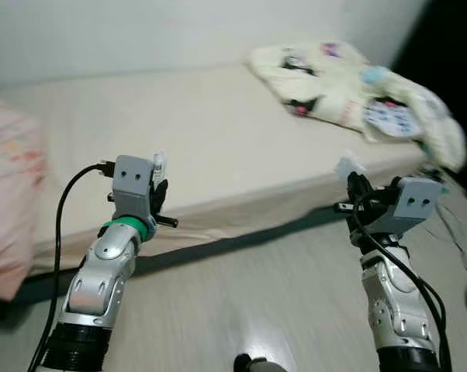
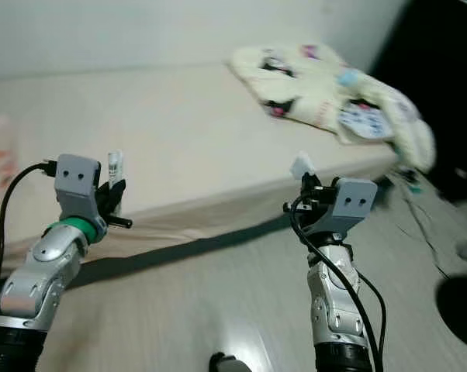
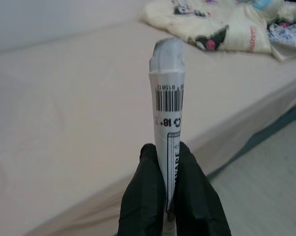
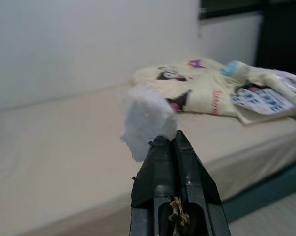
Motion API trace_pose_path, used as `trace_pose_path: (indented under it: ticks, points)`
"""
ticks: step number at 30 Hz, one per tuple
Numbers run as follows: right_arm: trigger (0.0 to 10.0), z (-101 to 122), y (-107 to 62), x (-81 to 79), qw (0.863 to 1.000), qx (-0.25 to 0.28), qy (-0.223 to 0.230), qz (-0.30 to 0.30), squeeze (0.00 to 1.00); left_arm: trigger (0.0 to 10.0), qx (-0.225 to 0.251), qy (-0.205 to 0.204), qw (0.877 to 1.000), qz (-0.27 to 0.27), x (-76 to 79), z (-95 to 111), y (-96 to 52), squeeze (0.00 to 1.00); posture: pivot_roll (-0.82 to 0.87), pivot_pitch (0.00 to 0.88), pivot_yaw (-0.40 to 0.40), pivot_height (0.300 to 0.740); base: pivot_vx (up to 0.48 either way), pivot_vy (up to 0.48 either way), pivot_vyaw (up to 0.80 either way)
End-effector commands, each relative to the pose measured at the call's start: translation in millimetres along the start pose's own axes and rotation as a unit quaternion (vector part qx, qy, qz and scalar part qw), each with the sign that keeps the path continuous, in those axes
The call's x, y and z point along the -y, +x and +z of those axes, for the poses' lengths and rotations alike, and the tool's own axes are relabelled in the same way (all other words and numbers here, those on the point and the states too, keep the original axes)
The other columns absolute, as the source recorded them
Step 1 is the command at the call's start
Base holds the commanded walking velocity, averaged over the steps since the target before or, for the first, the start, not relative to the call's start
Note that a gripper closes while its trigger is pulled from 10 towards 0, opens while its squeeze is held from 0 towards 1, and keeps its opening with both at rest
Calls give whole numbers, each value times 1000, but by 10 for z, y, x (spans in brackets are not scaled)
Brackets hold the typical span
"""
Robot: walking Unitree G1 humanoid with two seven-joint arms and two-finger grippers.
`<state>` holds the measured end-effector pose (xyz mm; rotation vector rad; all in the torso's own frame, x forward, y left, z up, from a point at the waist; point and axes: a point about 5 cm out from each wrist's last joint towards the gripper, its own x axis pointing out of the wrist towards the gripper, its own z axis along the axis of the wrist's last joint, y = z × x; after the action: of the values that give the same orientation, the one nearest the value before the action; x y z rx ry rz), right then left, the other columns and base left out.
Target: Clean up the room
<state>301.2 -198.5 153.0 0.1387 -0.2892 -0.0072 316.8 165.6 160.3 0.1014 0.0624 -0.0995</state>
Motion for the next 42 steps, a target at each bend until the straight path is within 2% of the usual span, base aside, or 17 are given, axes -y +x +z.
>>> trace_pose_path:
  ticks: [1,8,34,37,42]
  points:
    - [10000,-21,-5,-11,1000,-1,1,-3,0,10000,-1,-4,1000,2,-15,3,27,0,16,46,61,706,0,0,-800]
    - [10000,7,43,-47,1000,7,2,5,0,10000,12,-6,1000,13,-50,80,79,0,19,36,58,706,0,0,-800]
    - [10000,12,46,-55,1000,11,3,5,0,10000,19,-8,1000,16,-35,97,106,0,20,52,54,706,0,0,-798]
    - [10000,-9,39,-58,1000,7,2,6,0,10000,16,-6,1000,14,-25,65,101,0,23,53,52,706,0,0,-800]
    - [10000,-60,5,-65,1000,-2,0,7,0,10000,-11,7,1000,12,-10,-121,49,0,24,59,50,706,0,0,-800]
